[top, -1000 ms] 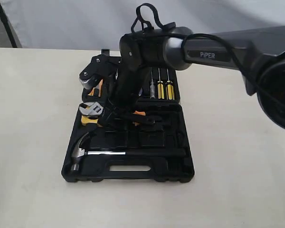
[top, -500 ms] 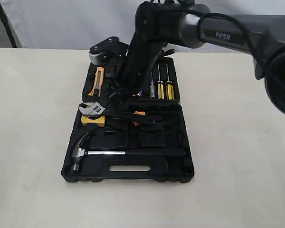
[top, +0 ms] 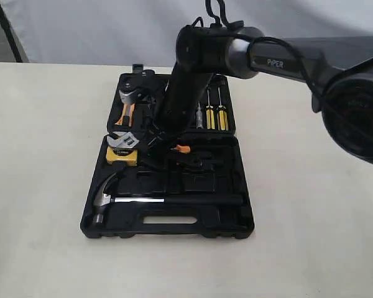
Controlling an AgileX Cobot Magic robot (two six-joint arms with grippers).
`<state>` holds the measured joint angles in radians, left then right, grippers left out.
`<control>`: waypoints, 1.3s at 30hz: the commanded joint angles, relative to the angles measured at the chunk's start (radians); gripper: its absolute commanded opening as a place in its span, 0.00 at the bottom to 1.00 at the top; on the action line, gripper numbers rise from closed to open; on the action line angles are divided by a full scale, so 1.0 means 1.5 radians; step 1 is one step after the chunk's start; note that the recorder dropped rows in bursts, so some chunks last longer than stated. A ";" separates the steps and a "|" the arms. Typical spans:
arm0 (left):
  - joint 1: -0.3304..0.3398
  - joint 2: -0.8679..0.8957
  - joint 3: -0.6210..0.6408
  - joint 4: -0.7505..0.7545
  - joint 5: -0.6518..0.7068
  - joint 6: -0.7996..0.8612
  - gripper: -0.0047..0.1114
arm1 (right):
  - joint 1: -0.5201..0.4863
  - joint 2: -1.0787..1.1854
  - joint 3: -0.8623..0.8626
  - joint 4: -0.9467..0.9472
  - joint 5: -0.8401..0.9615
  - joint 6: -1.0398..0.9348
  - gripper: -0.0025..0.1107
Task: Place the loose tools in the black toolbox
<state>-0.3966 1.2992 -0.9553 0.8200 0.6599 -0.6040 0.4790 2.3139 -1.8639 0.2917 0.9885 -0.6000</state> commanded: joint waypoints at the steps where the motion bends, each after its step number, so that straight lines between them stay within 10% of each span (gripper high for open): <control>1: 0.002 -0.005 0.006 -0.009 -0.011 -0.007 0.05 | -0.001 -0.056 0.002 -0.001 0.016 -0.014 0.02; 14: 0.002 -0.005 0.006 -0.009 -0.011 -0.007 0.05 | 0.016 -0.111 0.113 -0.003 0.088 -0.060 0.03; 23: 0.002 -0.005 0.006 -0.009 -0.011 -0.007 0.05 | 0.016 -0.116 0.104 -0.001 0.080 -0.059 0.48; 39: 0.002 -0.005 0.006 -0.009 -0.011 -0.007 0.05 | 0.016 -0.059 0.096 0.014 0.125 -0.037 0.40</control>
<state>-0.3966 1.2992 -0.9553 0.8200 0.6599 -0.6040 0.5012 2.2355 -1.7187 0.3150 1.1547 -0.6554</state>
